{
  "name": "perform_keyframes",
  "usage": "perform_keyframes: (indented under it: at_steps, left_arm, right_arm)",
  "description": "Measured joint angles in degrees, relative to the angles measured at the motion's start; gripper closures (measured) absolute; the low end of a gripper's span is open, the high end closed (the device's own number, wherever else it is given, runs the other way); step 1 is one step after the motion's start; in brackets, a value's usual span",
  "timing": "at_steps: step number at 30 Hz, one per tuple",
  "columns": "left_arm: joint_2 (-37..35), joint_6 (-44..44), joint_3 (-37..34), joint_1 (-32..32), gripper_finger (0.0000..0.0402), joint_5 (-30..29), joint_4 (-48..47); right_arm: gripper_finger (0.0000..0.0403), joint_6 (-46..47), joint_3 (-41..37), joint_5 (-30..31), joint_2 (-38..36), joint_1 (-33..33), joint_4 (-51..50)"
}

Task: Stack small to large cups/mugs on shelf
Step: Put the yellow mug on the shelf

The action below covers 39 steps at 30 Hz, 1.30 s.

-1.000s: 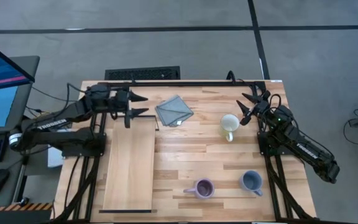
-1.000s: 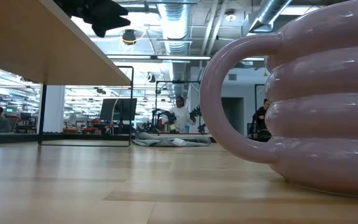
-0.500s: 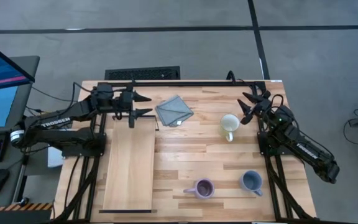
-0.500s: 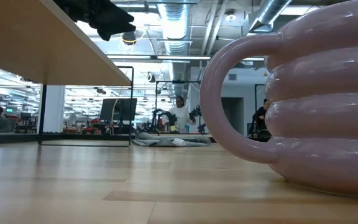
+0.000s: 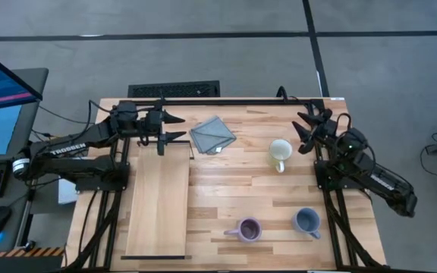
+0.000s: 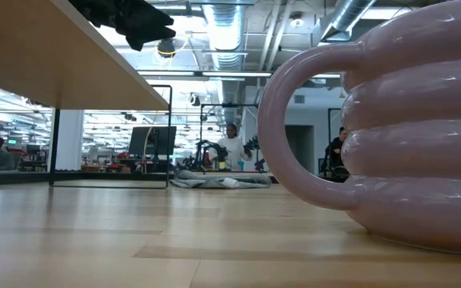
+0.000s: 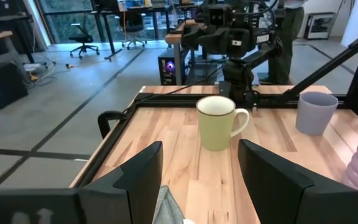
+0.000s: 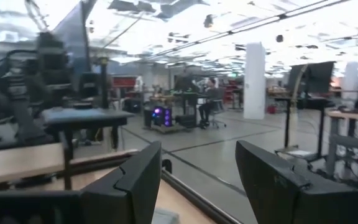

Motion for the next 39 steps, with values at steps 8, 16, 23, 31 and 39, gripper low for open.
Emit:
perform_keyframes:
  at_steps: [8,16,23,31,39]
  left_arm:
    - [0.0,0.4,0.0,0.0,0.0199,0.0,-0.1]
    - [0.0,0.5,0.0,0.0,0.0199,0.0,-0.2]
    - [0.0,1.3,0.0,0.0,0.0199,0.0,-1.0]
    - [0.0,2.1,0.0,0.0,0.0199,0.0,-2.4]
    - [0.0,2.2,0.0,0.0,0.0199,-0.1,-4.7]
  right_arm:
    - [0.0173,-3.1,6.9,1.5,8.7,4.4,-0.2]
    - [0.0173,-3.1,17.8,2.0,21.9,7.3,-0.6]
    - [0.0189,-2.9,29.6,6.9,33.6,11.6,-7.3]
    - [0.0212,5.5,40.2,17.1,40.1,19.6,-23.7]
    - [0.0233,17.5,43.1,26.3,42.5,28.3,-34.8]
